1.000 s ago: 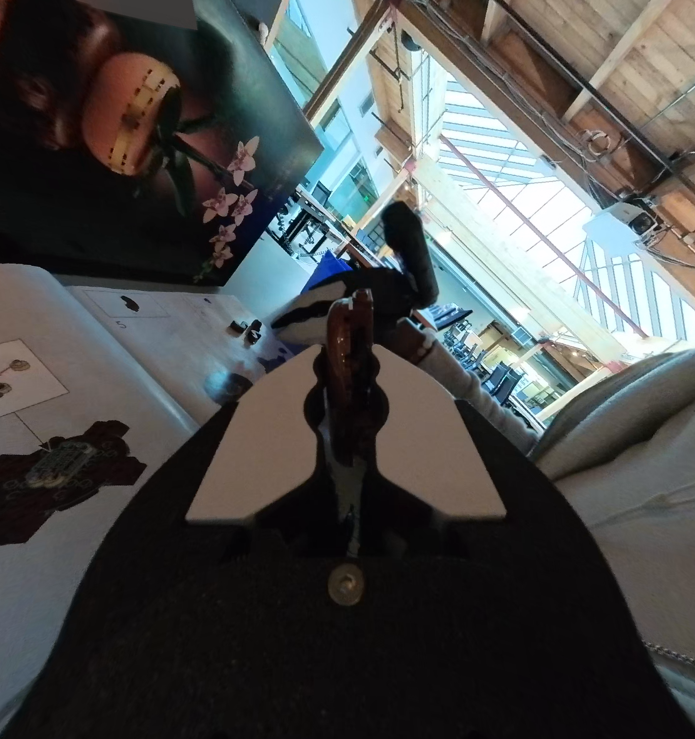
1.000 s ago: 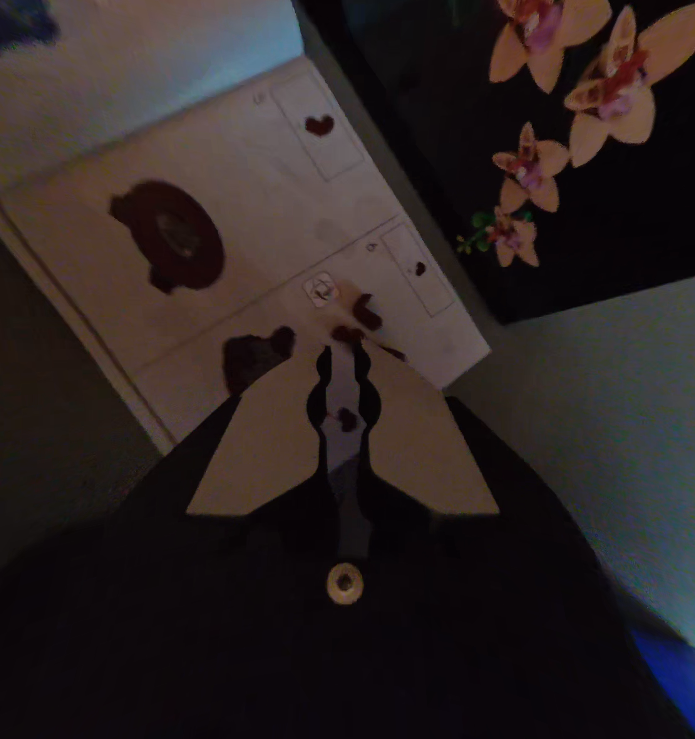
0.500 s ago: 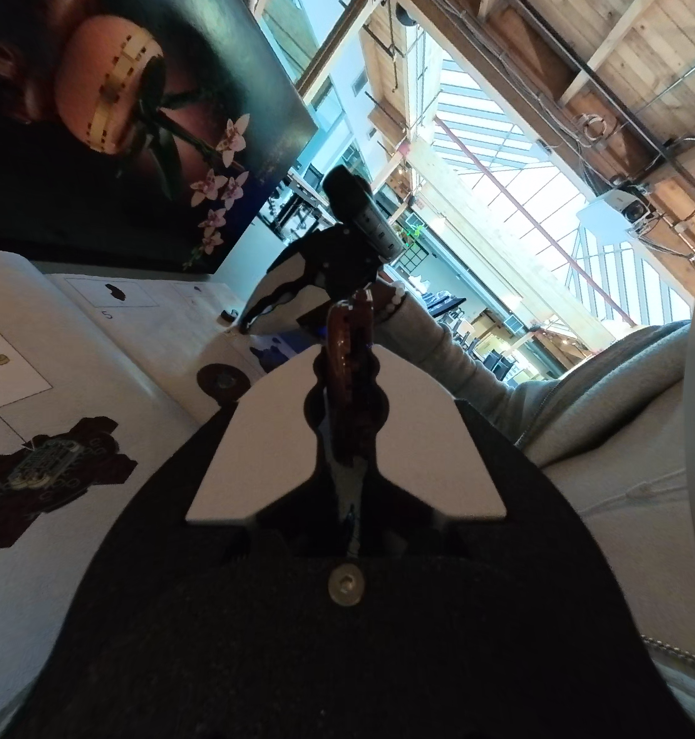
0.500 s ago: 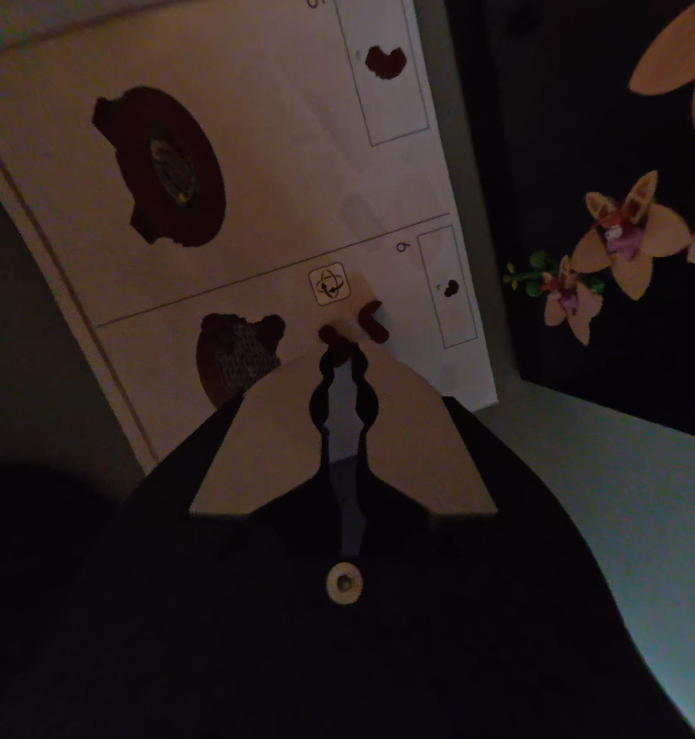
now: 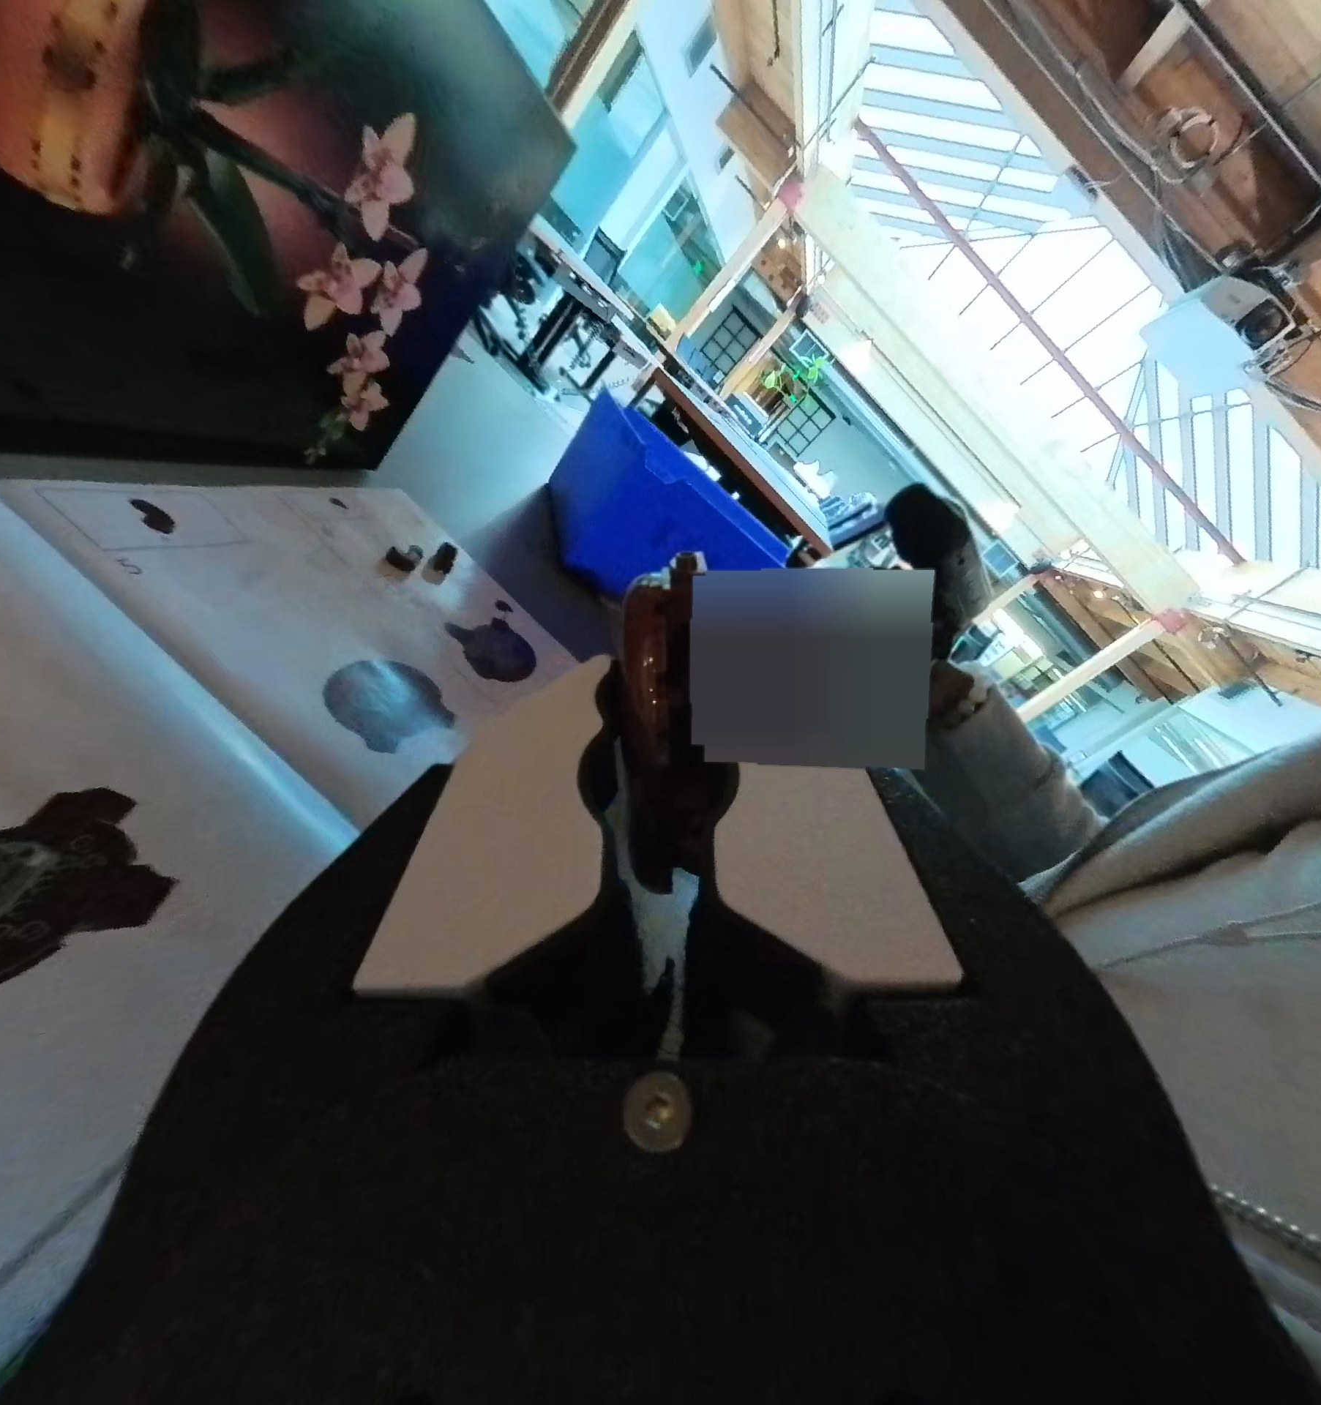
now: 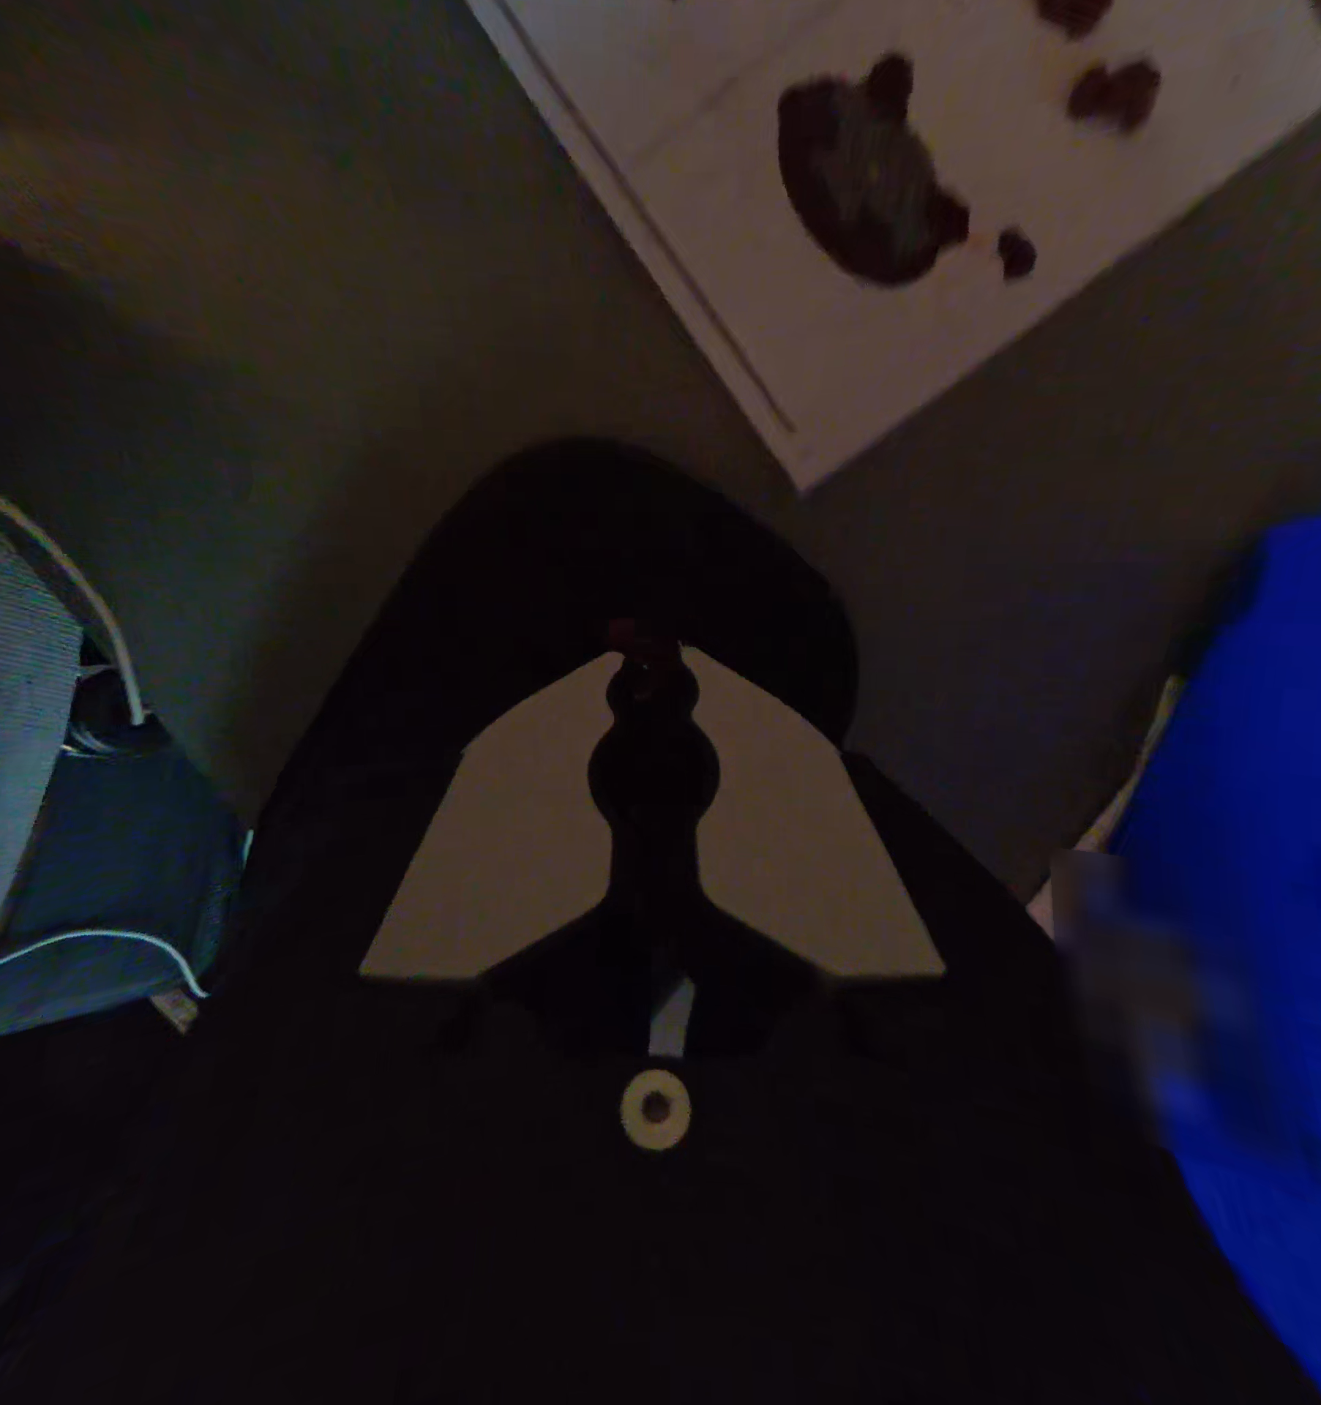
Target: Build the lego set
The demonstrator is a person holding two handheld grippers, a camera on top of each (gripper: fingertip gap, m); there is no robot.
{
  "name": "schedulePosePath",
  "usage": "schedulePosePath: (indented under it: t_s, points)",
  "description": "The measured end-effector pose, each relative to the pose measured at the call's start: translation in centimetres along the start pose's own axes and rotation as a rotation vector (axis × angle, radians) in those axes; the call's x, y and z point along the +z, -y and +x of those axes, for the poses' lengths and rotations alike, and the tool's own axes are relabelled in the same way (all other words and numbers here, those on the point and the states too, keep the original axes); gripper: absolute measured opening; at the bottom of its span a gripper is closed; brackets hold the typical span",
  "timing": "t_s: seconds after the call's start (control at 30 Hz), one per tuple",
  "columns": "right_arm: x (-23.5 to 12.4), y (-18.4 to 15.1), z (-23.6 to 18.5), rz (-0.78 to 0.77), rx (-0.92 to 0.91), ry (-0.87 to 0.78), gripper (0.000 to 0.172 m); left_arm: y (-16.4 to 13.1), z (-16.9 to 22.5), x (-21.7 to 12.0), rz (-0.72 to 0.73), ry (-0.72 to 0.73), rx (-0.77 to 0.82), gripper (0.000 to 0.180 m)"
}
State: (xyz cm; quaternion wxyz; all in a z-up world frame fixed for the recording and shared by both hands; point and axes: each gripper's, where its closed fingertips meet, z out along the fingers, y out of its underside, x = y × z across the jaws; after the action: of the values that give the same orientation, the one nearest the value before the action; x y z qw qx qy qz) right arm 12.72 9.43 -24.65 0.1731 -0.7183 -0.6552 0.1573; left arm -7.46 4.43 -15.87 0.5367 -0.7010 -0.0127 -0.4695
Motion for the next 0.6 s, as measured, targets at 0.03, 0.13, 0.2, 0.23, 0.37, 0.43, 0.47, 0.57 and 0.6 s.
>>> schedulePosePath:
  t_s: [0.03, 0.13, 0.2, 0.23, 0.37, 0.43, 0.47, 0.57, 0.6]
  points:
    - [-0.1, -0.4, 0.1, 0.009, 0.01, -0.022, 0.006, -0.1, 0.4, 0.3, -0.004, -0.004, -0.003, 0.017]
    - [-0.3, -0.1, 0.4, 0.093, -0.046, -0.099, 0.008, -0.7, 1.4, 1.3, -0.02, -0.01, 0.014, 0.017]
    - [-0.4, 0.1, 0.2, 0.144, -0.108, -0.134, 0.013, -1.2, 1.7, 1.9, -0.022, -0.011, 0.023, 0.017]
    - [-0.4, 0.0, -0.1, 0.155, -0.124, -0.134, 0.015, -1.4, 1.7, 2.1, -0.02, -0.013, 0.02, 0.017]
    - [-0.6, -0.9, -0.8, 0.191, -0.12, -0.117, 0.02, -2.1, 1.4, 2.3, -0.009, 0.004, 0.003, 0.017]
    - [-0.7, -1.0, -0.8, 0.222, -0.126, -0.116, 0.02, -2.5, 1.1, 2.3, -0.017, 0.022, 0.002, 0.017]
    - [-0.8, -1.0, -1.0, 0.229, -0.139, -0.106, 0.018, -2.6, 1.1, 2.3, -0.019, 0.026, 0.007, 0.017]
    - [-0.7, -1.4, -0.9, 0.2, -0.157, -0.098, 0.017, -2.5, 1.2, 2.4, -0.018, 0.031, 0.02, 0.017]
    - [-0.8, -1.5, -0.9, 0.193, -0.159, -0.094, 0.018, -2.5, 1.1, 2.5, -0.02, 0.032, 0.017, 0.017]
